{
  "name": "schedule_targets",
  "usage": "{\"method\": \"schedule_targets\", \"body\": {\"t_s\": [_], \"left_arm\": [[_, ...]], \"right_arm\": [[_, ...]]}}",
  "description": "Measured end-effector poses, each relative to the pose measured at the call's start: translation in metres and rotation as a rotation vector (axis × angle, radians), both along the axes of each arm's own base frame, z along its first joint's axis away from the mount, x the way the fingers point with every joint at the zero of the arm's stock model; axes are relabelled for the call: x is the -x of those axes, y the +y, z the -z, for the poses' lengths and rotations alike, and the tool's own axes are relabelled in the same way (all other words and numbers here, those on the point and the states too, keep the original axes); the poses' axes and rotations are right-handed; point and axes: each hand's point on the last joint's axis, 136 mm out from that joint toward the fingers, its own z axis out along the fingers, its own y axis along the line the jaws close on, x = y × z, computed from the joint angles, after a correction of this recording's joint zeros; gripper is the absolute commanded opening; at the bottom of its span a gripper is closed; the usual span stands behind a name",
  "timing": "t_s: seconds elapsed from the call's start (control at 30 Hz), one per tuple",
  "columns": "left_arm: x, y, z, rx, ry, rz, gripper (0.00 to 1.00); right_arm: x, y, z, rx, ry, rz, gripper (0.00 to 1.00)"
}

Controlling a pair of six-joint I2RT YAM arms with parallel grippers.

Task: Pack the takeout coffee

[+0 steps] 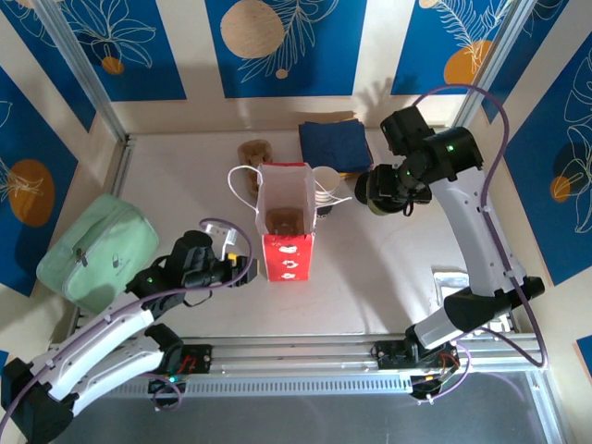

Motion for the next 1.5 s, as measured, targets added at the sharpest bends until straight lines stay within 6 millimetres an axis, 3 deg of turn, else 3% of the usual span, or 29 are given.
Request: {"method": "schedule_targets", "body": {"t_s": [0.17,0.3,0.63,0.9,1.1,1.3,1.5], "left_arm": [[0.001,-0.010,0.006,-0.019,0.004,0.031,0.70],[0.002,-0.020,0.011,-0.027,0.004,0.058,0.70],[0.008,-0.051,0.018,-0.038,-0.020,0.159,0.69],[0.008,-0.062,0.019,-0.034,-0.044,0.192,0.69],[0.007,-0.065,0.016,-0.023,-0.055,0.196,0.69],[0.008,-0.066,0.016,-0.026,-0.062,0.204,0.69],[0.008,-0.059,0.002,-0.017,-0.107,0.184,0.70]], "right_arm": [[0.000,0.019,-0.036,-0.051,-0.112,-0.048,0.69],[0.000,0.043,-0.053,-0.084,-0.162,-0.117,0.68],[-0.002,0.104,-0.064,-0.125,-0.195,-0.264,0.68],[0.015,0.131,-0.079,-0.189,-0.228,-0.339,0.67],[0.031,0.163,-0.062,-0.202,-0.150,-0.421,0.67],[0.026,0.192,-0.020,-0.138,-0.038,-0.446,0.67],[0.018,0.206,0.014,-0.079,0.043,-0.431,0.66]]}}
